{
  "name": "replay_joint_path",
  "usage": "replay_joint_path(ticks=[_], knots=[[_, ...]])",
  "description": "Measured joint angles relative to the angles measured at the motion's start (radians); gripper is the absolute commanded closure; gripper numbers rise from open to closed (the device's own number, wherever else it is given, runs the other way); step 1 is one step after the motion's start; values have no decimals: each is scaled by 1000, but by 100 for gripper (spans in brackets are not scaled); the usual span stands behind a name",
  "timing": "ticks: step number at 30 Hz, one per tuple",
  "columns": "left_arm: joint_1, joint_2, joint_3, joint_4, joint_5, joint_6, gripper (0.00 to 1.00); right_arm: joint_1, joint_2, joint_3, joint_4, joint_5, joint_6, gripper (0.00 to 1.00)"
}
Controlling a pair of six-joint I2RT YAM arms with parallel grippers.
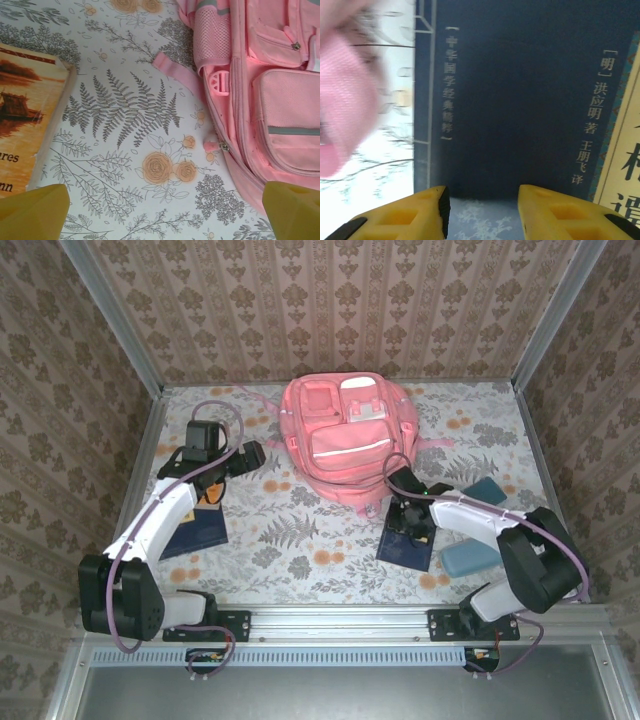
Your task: Pack the student bag
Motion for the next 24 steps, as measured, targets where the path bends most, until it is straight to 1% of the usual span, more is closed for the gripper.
replay_joint_path(ticks=[4, 8, 9, 11, 12, 13, 15, 19, 24], knots=[[-7, 0, 0, 3, 28, -11, 0, 109, 41, 23, 58, 4, 27, 58], [-41, 5, 0, 3, 49, -21, 0, 199, 53, 29, 108, -10, 50, 55], [-55, 11, 0, 3, 55, -26, 0, 210, 53, 29, 111, -17, 53, 53], [-85, 26, 0, 3, 65, -34, 1, 221, 41, 29, 104, -22, 65, 43], [-104, 37, 0, 3, 71, -38, 1, 220, 26, 29, 87, -20, 68, 38], [-126, 49, 0, 3, 76, -43, 2, 216, 2, 29, 62, -16, 73, 36], [-169, 74, 0, 3, 87, -51, 4, 200, -58, 30, 13, -1, 89, 33], [-295, 142, 2, 10, 111, -68, 10, 121, -188, 26, -76, 32, 133, 34], [-449, 224, 23, 11, 134, -88, 17, 30, -257, -41, -133, 26, 185, 33]])
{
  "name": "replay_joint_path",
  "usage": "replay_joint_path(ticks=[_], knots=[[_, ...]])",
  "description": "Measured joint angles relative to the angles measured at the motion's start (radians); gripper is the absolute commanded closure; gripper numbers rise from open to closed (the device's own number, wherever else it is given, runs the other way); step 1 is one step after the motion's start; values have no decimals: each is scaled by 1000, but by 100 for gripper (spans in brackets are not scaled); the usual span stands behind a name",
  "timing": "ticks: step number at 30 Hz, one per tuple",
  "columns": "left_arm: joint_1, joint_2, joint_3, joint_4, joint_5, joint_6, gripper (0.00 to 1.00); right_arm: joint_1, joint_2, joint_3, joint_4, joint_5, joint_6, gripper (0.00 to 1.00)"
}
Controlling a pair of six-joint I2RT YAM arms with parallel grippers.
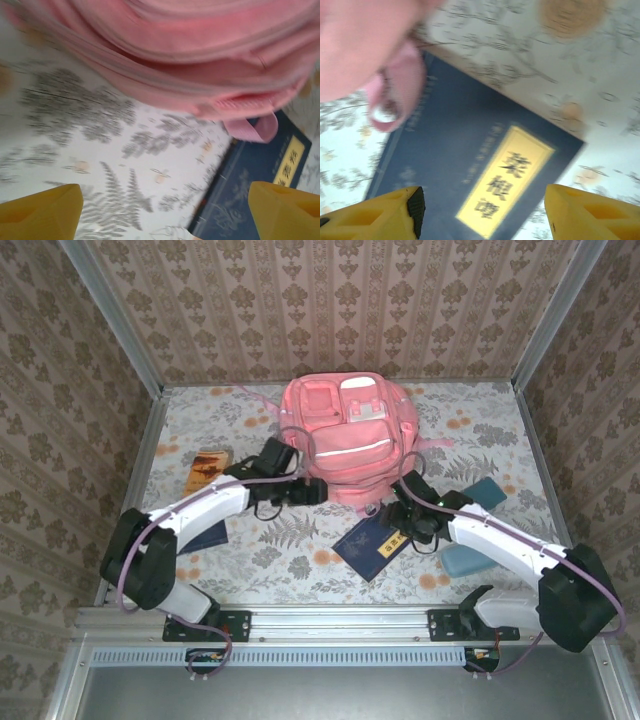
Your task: Pack the student bag
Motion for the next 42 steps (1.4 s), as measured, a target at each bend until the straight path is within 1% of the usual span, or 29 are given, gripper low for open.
replay_joint_path(ticks=[3, 7, 14, 15, 16, 17, 18, 23, 30, 32, 33, 36, 37, 39, 42], knots=[[-72, 33, 23, 1, 3, -13, 23, -30, -5, -43, -8, -32, 14, 34], [-134, 82, 43, 38, 8, -48, 38, -55, 17, -56, 3, -78, 21, 42], [-227, 211, 125, 27, -4, -60, 41, -63, 98, -56, 37, -103, 27, 44], [-233, 220, 135, 23, -5, -60, 42, -64, 109, -56, 40, -103, 29, 44], [-236, 227, 142, 19, -6, -59, 46, -64, 119, -56, 43, -103, 29, 44], [-239, 235, 150, 14, -7, -58, 52, -65, 129, -55, 46, -103, 29, 46], [-241, 244, 158, 11, -7, -55, 55, -67, 138, -55, 48, -104, 29, 47], [-260, 282, 175, -8, -27, -49, 56, -75, 187, -31, 53, -108, 0, 54], [-273, 314, 175, -50, -40, -48, 57, -124, 231, 8, 58, -122, -138, 62], [-278, 324, 176, -50, -40, -48, 58, -141, 243, 22, 58, -122, -171, 60], [-282, 330, 177, -52, -37, -48, 59, -148, 246, 28, 58, -122, -183, 58], [-291, 344, 183, -53, -32, -46, 63, -154, 237, 32, 56, -125, -192, 43], [-291, 348, 184, -53, -31, -46, 64, -154, 224, 32, 51, -127, -191, 40], [-292, 356, 186, -53, -24, -45, 67, -154, 180, 26, 47, -137, -177, 37], [-292, 374, 198, -55, -13, -45, 70, -154, 102, 2, 44, -162, -150, 37]])
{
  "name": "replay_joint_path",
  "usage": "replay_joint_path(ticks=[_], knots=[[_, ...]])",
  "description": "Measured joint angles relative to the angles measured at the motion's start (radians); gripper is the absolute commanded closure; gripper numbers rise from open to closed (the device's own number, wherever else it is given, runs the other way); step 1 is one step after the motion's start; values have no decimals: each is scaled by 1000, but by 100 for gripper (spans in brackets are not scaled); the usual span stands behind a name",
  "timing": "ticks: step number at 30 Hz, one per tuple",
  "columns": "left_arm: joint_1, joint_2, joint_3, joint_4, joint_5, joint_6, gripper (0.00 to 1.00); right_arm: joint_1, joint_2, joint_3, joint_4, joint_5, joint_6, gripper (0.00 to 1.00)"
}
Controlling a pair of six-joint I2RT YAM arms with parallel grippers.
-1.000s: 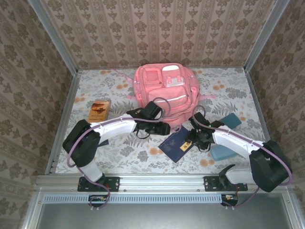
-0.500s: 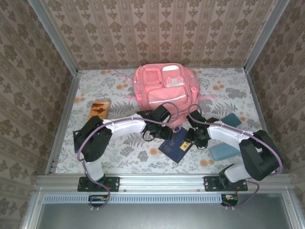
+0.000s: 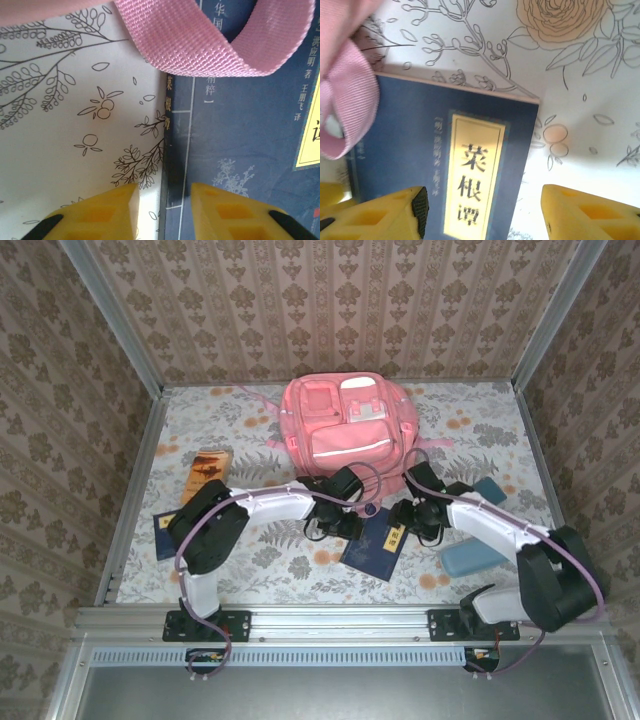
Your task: Pack the student bag
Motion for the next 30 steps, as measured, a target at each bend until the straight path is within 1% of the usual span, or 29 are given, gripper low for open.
replay_joint_path(ticks=[3, 8, 12, 14, 15, 18, 24, 30], knots=[[-2, 17, 18, -2, 12, 0, 72, 0, -34, -43, 4, -42, 31, 38], [-6, 33, 36, -6, 19, 0, 73, 0, -12, -81, 6, -86, 62, 45], [-6, 35, 38, -9, 21, 0, 77, 0, 39, -81, 29, -118, 72, 56], [-6, 38, 43, -14, 22, 0, 77, 3, 58, -80, 38, -126, 80, 57], [-6, 42, 47, -14, 24, 0, 79, 3, 60, -80, 37, -127, 84, 60], [-6, 51, 60, -22, 32, 0, 82, 5, 62, -77, 38, -130, 85, 70], [-4, 55, 71, -47, 31, 0, 83, 6, 58, -56, 2, -124, 82, 84], [-5, 55, 77, -59, 24, 0, 83, 7, 8, -24, -53, -120, 80, 97]])
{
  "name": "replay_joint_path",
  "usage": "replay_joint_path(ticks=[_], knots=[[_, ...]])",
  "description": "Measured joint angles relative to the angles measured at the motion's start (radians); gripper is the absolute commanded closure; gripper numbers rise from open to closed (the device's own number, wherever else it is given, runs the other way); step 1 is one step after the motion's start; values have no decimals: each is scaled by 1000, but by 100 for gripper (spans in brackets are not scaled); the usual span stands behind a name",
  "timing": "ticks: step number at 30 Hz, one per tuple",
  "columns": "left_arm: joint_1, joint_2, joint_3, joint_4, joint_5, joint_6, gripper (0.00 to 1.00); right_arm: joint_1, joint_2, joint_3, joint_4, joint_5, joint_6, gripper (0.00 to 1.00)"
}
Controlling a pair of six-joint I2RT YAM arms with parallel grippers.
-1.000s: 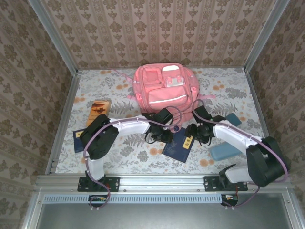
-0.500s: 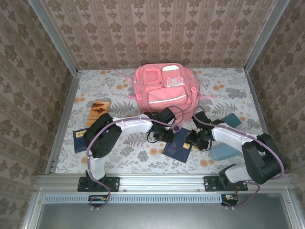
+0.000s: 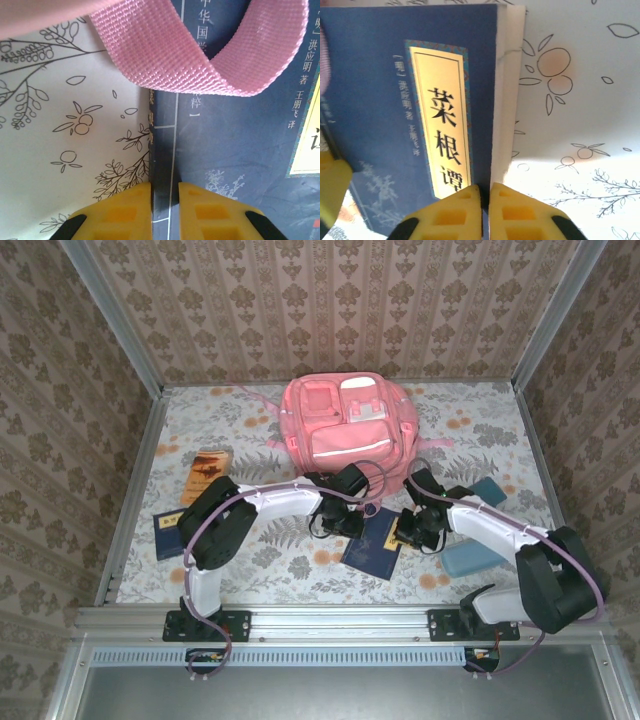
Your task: Pack the student bag
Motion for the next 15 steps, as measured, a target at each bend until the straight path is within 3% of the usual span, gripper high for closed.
replay_joint_path(ticks=[6, 15], knots=[[0, 0, 5, -6, -3, 1, 80, 3, -43, 6, -13, 3, 1, 100], [19, -53, 5, 16, 31, -13, 38, 0, -187, 13, -74, 94, -3, 100]])
